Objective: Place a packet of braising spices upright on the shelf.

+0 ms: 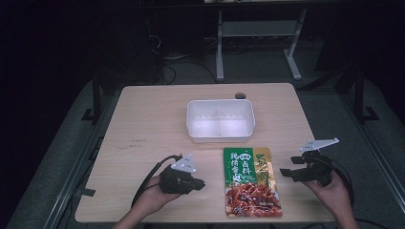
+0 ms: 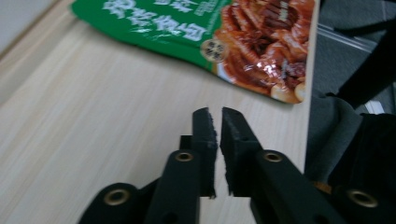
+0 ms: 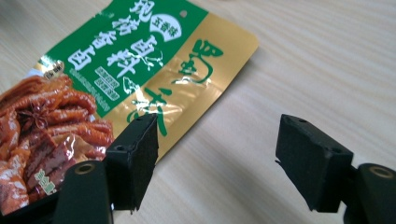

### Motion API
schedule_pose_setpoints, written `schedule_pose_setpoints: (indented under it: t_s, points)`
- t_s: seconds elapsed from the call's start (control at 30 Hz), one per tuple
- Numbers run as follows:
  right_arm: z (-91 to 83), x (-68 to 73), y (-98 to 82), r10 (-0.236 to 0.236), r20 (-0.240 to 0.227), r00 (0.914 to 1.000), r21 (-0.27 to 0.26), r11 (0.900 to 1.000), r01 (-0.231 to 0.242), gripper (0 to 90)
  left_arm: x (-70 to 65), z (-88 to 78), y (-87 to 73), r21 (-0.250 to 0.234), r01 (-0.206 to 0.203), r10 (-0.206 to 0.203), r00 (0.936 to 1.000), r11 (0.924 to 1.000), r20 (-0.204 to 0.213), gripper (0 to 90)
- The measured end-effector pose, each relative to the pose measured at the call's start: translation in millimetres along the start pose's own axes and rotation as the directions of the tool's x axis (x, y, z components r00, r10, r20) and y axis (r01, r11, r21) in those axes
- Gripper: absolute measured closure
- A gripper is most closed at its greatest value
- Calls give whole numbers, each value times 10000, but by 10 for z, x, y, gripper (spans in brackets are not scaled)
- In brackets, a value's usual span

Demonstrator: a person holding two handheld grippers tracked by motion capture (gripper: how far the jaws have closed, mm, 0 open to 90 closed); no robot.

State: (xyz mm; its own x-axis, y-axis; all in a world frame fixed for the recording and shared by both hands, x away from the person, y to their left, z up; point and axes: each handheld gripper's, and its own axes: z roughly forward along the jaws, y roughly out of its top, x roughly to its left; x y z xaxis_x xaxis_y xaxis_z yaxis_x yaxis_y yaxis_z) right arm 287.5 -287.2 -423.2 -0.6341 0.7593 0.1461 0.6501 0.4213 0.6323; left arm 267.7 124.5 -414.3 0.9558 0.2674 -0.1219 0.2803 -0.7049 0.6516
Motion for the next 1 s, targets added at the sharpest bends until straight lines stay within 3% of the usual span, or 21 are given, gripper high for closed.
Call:
schedule_pose_setpoints:
  t_s: [0.07, 0.4, 0.67, 1.0]
  points:
    - [-17, -17, 64, -47, -50, 10000, -30, 10000, 47, 291, -45, 109, 94, 295, -273, 270, 9996, 9992, 100, 900]
    - [41, -76, 310, -244, -104, 9996, 448, 9987, 249, 284, -202, 392, 323, 564, -749, 714, 9956, 9956, 610, 900]
    - [209, -145, 545, -371, -359, 9987, 800, 9960, 399, 286, -294, 571, 393, 596, -977, 907, 9898, 9934, 1101, 900]
    - [497, -207, 675, -273, -619, 9977, 1447, 9888, 360, 294, -373, 786, 368, 944, -1409, 1246, 9791, 9855, 1606, 900]
